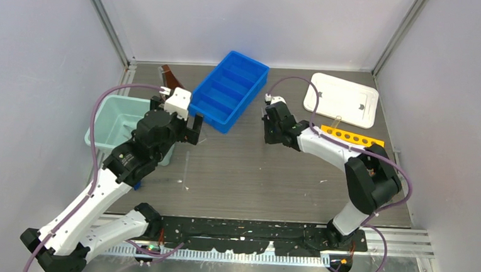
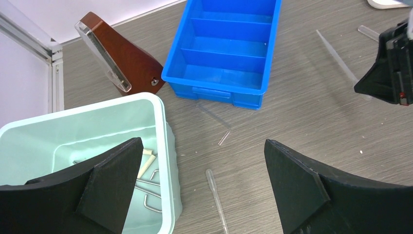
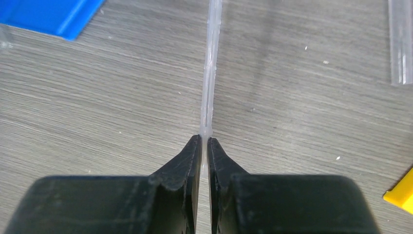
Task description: Organize the chemistry lab equipment
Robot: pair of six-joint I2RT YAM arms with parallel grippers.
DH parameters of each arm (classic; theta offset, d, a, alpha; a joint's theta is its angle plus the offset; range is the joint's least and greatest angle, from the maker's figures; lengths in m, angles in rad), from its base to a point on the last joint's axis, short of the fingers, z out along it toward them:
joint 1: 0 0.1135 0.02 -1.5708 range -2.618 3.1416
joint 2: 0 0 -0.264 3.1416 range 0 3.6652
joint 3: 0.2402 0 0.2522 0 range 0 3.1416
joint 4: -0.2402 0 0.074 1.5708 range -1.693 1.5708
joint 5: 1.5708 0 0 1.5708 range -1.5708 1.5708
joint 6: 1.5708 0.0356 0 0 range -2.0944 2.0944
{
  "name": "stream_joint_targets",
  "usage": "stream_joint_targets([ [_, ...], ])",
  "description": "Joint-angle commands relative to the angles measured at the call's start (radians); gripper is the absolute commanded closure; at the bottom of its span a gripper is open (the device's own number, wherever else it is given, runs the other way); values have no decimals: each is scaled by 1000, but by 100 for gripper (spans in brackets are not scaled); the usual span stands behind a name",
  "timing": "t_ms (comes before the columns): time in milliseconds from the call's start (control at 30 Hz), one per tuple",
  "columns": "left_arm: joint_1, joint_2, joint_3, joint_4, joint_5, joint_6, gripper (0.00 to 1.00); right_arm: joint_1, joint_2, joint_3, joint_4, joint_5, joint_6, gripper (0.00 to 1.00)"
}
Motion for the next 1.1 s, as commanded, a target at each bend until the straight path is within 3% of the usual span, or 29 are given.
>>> stream_joint_targets([
  [0, -4, 3, 0, 50, 2, 5, 0, 7, -80, -10, 99, -7, -62, 85],
  [267, -3, 12, -8, 58, 8, 2, 0, 7, -132, 19, 142, -107, -108, 85],
  [467, -3, 22, -7, 115, 201, -187, 2, 26, -275, -83, 295, -278, -112, 85],
  [733, -4, 147, 38, 161, 385, -456, 21, 63, -437, -152, 349, -413, -101, 85],
  [900, -3, 216, 14, 334, 504, -612, 26, 84, -489, -174, 343, -442, -87, 85],
  [1067, -3, 300, -1, 463, 577, -725, 39, 103, -514, -199, 342, -437, -67, 85],
])
